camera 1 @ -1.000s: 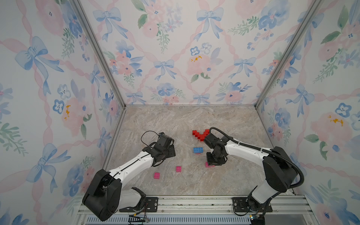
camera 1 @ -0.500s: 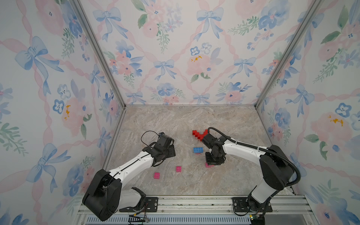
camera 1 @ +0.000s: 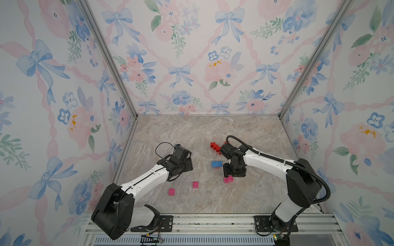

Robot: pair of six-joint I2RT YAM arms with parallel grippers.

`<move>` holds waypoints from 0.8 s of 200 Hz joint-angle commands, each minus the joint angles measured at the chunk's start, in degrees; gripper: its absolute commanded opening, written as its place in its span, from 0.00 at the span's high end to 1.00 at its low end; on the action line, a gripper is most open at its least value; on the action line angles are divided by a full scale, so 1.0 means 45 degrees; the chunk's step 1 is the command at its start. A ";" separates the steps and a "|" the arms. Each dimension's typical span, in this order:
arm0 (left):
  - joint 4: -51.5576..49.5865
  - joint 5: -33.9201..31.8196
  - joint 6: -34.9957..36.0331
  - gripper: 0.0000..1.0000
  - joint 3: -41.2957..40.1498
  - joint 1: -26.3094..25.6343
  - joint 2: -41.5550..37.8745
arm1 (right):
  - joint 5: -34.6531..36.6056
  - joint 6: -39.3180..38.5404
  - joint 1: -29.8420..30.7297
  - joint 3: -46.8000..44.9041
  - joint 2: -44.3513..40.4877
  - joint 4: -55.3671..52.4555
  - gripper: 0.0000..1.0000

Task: Assemble the letter v with lego
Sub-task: Assemble the lego brick with the lego brick.

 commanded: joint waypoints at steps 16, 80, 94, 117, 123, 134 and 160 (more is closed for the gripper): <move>0.0054 -0.0136 0.0143 0.33 0.0184 -0.0065 -0.0042 | 0.0156 -0.0208 0.0541 0.0556 -0.0288 -0.0953 0.58; 0.0022 -0.0331 0.0126 0.33 -0.0210 -0.0181 -0.0273 | -0.0314 -0.0264 0.0585 0.0482 0.0663 -0.0109 0.73; 0.0017 -0.0431 0.0065 0.33 -0.0415 -0.0193 -0.0471 | -0.0343 -0.0321 0.0586 0.0478 0.0909 0.0039 0.75; -0.0028 -0.0478 0.0016 0.34 -0.0524 -0.0200 -0.0733 | -0.0343 -0.0364 0.0606 0.0585 0.1045 0.0012 0.76; -0.0043 -0.0470 0.0006 0.34 -0.0529 -0.0196 -0.0768 | -0.0314 -0.0381 0.0598 0.0629 0.0992 -0.0040 0.76; -0.0115 -0.0510 0.0016 0.34 -0.0497 -0.0202 -0.0856 | -0.0228 -0.0400 0.0587 0.0828 0.0828 -0.0262 0.76; -0.0603 -0.0945 0.0145 0.34 -0.0074 -0.0238 -0.1045 | 0.0037 -0.0462 0.0569 0.1434 0.0165 -0.0895 0.72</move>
